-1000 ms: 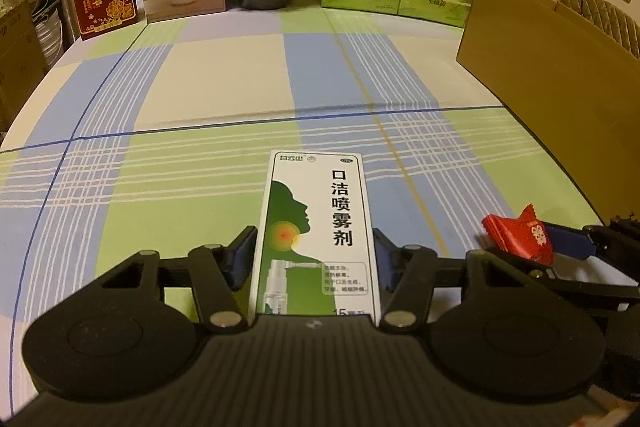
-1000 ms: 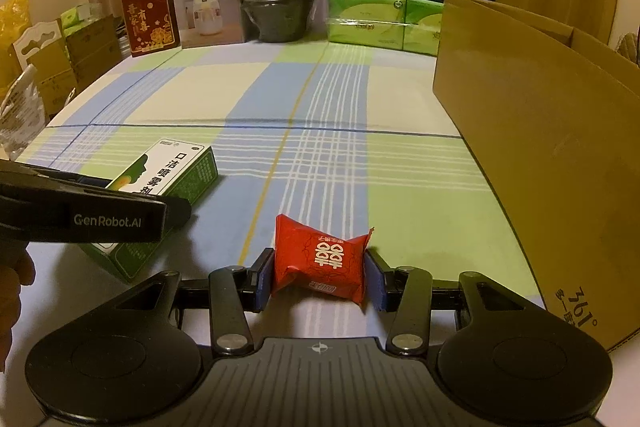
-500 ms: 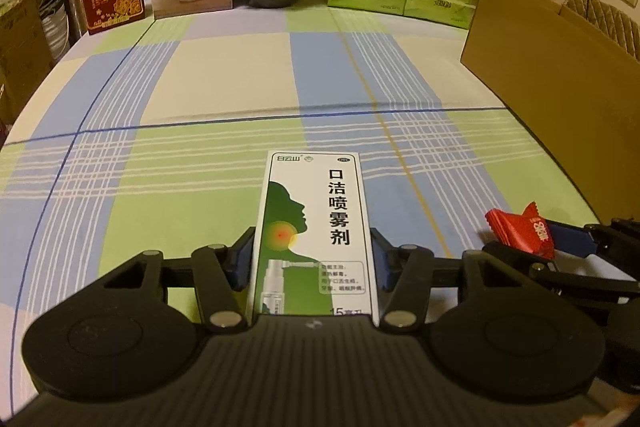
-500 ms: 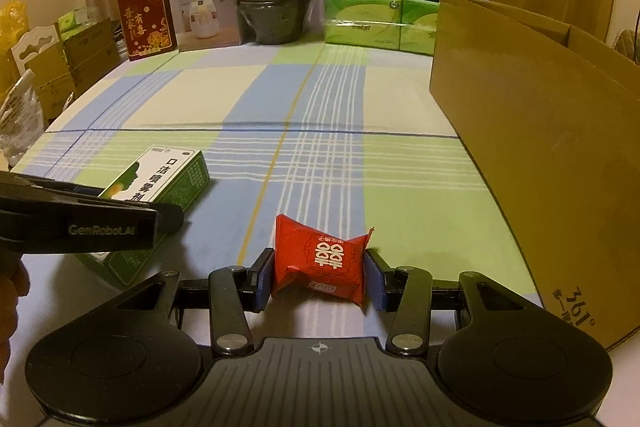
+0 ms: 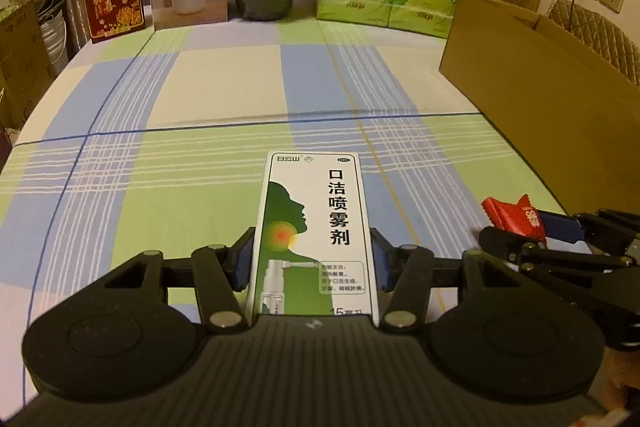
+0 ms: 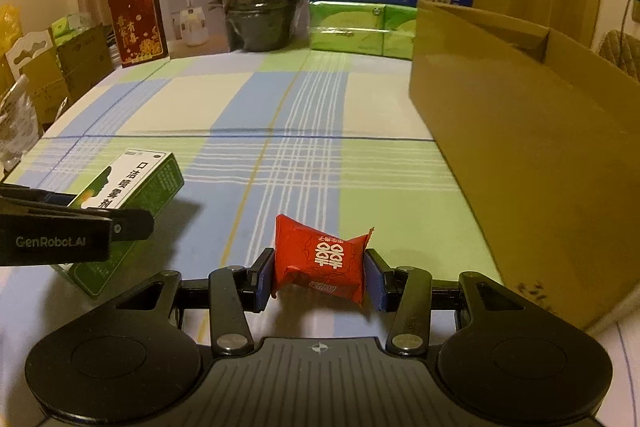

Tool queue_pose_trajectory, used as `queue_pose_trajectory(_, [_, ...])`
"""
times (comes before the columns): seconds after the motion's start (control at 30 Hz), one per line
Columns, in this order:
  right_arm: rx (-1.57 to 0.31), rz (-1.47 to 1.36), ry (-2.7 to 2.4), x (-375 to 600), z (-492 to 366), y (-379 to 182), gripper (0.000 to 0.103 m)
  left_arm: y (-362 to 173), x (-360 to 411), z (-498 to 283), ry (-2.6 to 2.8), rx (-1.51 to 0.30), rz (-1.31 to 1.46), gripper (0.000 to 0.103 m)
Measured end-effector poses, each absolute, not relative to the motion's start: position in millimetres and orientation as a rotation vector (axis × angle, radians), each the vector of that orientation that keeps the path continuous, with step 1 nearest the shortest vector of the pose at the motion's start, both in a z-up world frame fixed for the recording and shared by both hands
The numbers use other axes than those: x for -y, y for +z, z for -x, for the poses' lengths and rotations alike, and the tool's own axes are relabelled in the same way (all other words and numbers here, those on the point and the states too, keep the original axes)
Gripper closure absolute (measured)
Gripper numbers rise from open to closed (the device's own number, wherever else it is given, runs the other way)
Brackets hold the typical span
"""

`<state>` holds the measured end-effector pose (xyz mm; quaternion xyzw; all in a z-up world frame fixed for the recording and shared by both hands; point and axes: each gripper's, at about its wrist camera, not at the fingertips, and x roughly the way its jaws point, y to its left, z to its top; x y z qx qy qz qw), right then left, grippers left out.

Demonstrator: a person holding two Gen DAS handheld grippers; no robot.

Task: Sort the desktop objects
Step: 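Lift the spray box and candy and carry both toward the cardboard box, then lower the spray box and candy over the cardboard box with both tools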

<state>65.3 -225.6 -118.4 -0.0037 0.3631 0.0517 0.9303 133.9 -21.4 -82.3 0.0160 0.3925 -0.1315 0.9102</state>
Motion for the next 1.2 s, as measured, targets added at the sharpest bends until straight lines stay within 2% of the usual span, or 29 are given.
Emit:
queue_pose_trajectory(0.73, [-0.712, -0.062, 0.064, 289, 29, -16, 0.059, 18, 67, -28, -0.281, -0.696, 0.072, 0.052])
queue_pose_trajectory(1.2, [-0.68, -0.037, 0.003, 344, 70, 14, 0.059, 38, 113, 16, -0.328, -0.719, 0.066, 0.052])
